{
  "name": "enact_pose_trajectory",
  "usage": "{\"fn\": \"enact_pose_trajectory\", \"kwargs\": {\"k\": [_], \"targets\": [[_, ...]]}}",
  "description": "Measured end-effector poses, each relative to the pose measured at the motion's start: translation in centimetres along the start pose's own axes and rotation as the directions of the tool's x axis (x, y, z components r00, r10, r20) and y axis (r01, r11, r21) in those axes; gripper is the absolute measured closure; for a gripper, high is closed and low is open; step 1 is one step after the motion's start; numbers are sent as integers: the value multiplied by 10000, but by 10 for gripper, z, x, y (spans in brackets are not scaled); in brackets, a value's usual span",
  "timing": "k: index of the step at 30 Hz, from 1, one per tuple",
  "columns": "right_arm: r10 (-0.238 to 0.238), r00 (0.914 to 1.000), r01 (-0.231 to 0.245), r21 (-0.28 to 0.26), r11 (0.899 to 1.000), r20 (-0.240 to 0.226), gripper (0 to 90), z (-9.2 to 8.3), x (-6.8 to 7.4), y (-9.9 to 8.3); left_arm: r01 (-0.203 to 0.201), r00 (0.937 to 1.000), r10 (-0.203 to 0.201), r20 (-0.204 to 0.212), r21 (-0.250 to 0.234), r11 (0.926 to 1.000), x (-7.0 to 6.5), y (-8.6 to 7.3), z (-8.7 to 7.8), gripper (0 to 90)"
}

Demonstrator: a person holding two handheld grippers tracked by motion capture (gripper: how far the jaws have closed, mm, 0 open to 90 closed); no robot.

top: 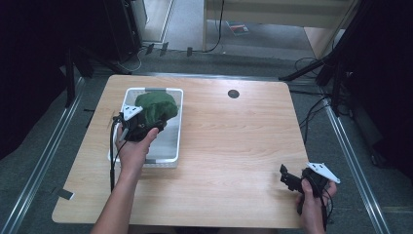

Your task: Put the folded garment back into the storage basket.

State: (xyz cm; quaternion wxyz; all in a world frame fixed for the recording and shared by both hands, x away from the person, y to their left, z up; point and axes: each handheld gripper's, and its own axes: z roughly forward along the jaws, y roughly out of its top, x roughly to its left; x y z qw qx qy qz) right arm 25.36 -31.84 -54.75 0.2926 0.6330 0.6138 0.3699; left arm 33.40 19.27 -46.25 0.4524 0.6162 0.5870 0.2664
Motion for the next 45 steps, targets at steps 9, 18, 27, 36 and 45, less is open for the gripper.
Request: {"fn": "enact_pose_trajectory", "kwargs": {"k": [9, 18, 27, 36, 45], "targets": [[47, 10000, -47, 2, 10000, -13, 0, 0, 0, 0, 331, 9994, -326, -85, 682, 9971, 19, 6, 22, 289], [55, 10000, -55, 11, 10000, -29, 0, 0, -1, 0, 237, 9982, -113, -594, 2123, 9769, 22, 5, 44, 289], [73, 10000, -73, 21, 10000, -17, 0, 0, -1, 0, 4, 9969, 277, -742, 3541, 9352, 21, 3, 57, 271], [82, 10000, -82, 11, 10000, 10, 0, 0, -1, 0, 146, 9904, 389, -1324, 3805, 9247, 22, 5, 55, 58], [83, 10000, -83, -6, 10000, 3, 0, 0, -1, 0, 269, 9970, -97, -770, 2256, 9738, 20, 18, 32, 19]]}}
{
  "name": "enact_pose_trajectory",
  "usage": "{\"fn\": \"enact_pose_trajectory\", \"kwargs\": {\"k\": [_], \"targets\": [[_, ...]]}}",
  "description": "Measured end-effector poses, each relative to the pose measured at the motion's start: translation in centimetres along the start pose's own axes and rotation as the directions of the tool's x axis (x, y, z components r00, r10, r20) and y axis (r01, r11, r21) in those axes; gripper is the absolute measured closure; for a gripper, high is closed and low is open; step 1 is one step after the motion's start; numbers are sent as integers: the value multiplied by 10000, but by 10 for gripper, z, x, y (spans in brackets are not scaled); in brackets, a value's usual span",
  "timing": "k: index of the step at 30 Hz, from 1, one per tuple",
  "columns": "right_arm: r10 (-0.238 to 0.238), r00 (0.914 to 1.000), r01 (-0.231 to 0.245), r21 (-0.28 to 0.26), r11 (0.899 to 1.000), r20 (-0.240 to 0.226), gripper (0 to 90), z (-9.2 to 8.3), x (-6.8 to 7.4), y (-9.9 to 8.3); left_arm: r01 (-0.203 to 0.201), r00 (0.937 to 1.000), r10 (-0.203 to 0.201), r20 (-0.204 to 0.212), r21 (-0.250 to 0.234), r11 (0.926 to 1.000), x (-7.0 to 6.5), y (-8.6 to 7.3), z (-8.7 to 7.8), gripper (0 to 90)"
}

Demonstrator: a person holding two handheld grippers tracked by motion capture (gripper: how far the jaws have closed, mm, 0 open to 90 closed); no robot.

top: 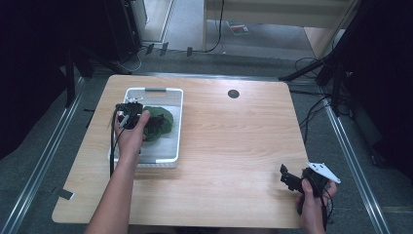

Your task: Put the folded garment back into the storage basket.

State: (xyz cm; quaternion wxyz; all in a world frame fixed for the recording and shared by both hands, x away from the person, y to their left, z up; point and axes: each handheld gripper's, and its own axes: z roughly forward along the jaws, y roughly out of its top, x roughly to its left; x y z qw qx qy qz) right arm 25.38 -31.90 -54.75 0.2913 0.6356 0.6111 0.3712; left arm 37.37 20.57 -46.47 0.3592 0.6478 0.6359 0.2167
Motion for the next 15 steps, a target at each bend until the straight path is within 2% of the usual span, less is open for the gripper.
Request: {"fn": "enact_pose_trajectory", "kwargs": {"k": [4, 9, 15], "targets": [[-29, 10000, 30, -54, 10000, 6, 0, 0, 0, 0, -223, 9991, 247, 342, -697, 9973, -5, 1, -17, 19], [-13, 10000, 13, -91, 10000, 33, 0, -1, 0, 0, -539, 9961, 623, 622, -1289, 9902, -11, -2, -35, 19], [-24, 10000, 25, -61, 10000, 45, 0, -1, 1, 0, -582, 9909, 787, 1091, -1801, 9819, -10, -11, -52, 19]]}}
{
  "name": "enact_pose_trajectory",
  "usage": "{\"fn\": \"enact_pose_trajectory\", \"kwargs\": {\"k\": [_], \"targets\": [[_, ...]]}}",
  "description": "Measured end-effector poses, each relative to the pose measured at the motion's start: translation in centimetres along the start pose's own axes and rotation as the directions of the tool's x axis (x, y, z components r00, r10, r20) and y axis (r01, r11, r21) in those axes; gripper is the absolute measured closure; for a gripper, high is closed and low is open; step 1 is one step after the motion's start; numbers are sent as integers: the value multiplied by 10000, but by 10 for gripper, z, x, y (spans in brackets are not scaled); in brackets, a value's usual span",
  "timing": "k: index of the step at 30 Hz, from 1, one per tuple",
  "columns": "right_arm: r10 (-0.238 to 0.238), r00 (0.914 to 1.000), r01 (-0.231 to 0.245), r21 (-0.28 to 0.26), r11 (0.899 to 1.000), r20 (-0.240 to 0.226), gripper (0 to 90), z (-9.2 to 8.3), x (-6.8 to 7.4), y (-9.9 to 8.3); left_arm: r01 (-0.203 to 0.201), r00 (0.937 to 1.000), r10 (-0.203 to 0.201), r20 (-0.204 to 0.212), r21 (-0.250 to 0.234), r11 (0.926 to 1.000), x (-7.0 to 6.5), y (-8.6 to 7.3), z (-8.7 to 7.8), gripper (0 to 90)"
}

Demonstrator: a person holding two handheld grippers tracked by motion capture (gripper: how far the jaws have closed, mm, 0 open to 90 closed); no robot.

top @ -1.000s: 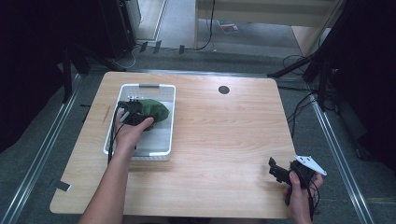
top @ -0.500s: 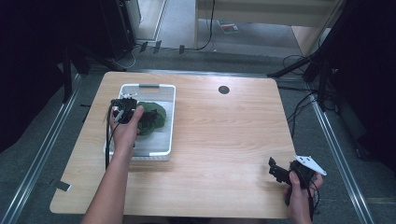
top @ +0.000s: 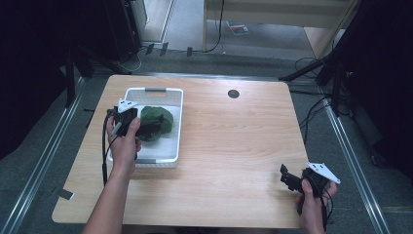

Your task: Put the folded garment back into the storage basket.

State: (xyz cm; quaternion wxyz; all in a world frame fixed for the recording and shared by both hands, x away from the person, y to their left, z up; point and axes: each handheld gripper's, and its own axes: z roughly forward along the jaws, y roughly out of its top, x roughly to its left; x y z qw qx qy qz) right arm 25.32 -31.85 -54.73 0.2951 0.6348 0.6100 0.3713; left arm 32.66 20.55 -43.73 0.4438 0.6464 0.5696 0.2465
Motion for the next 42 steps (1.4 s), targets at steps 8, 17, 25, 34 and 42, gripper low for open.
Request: {"fn": "enact_pose_trajectory", "kwargs": {"k": [8, 17, 25, 34, 42], "targets": [[5, 10000, -5, -11, 10000, 19, 0, 0, 0, 0, -11, 9998, 21, 187, -492, 9988, 3, -10, -21, 1], [-22, 10000, 22, -9, 10000, 0, 0, 0, 0, 0, -117, 9998, 128, 127, -833, 9965, 13, -22, -43, 1], [-75, 10000, 75, -32, 10000, 42, 0, 0, 1, 0, 68, 10000, -62, 53, -1126, 9936, 26, -35, -62, 1], [-93, 10000, 93, -40, 9999, 37, 0, 0, 1, 0, 54, 9999, -69, -105, -1405, 9901, 42, -53, -84, 1], [-123, 9999, 123, -69, 9999, 45, 0, 0, 1, 0, -60, 9994, 8, -351, -1499, 9887, 56, -69, -98, 1]]}}
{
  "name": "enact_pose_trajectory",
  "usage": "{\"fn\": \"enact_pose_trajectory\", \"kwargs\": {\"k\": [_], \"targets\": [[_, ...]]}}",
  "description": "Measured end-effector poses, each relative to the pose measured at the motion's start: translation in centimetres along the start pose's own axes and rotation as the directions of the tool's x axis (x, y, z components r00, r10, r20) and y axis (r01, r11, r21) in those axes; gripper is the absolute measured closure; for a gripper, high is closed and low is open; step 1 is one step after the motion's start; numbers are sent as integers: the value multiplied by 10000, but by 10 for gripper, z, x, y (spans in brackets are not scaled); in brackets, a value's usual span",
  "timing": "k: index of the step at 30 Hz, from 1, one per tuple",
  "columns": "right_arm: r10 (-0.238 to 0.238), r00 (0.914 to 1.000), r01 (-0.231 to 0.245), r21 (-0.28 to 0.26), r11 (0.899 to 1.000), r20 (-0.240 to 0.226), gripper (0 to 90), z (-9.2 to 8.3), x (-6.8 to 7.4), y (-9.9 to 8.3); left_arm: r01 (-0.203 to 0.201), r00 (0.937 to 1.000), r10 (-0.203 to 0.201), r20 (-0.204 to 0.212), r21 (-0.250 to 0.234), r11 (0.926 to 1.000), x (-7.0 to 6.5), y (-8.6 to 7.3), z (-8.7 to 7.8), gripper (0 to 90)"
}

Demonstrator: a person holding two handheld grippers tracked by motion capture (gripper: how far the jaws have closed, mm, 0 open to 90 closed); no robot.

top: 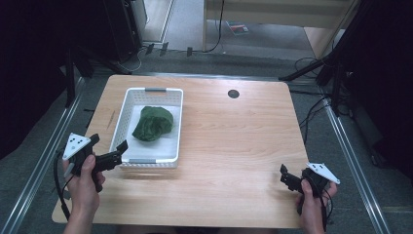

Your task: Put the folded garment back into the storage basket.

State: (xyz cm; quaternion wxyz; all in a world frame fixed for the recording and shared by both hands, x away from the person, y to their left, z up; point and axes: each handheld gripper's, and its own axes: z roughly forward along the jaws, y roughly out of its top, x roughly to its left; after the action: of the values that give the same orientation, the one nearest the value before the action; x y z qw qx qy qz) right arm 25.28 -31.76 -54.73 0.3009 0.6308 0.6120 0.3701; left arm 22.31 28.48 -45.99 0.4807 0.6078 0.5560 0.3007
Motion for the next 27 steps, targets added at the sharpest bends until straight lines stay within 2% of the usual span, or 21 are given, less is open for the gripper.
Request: {"fn": "enact_pose_trajectory", "kwargs": {"k": [10, 15, 27], "targets": [[-16, 10000, 16, 29, 10000, 1, 0, 0, 0, 0, -39, 9998, 37, -176, -99, 9999, 19, -24, -17, 1], [-31, 10000, 31, 25, 10000, -4, 0, 0, 0, 0, 183, 9993, -187, -318, -147, 9997, 31, -37, -24, 1], [-35, 10000, 35, 37, 10000, 21, 0, 0, 0, 0, 325, 9984, -328, -451, -82, 9994, 57, -69, -28, 1]]}}
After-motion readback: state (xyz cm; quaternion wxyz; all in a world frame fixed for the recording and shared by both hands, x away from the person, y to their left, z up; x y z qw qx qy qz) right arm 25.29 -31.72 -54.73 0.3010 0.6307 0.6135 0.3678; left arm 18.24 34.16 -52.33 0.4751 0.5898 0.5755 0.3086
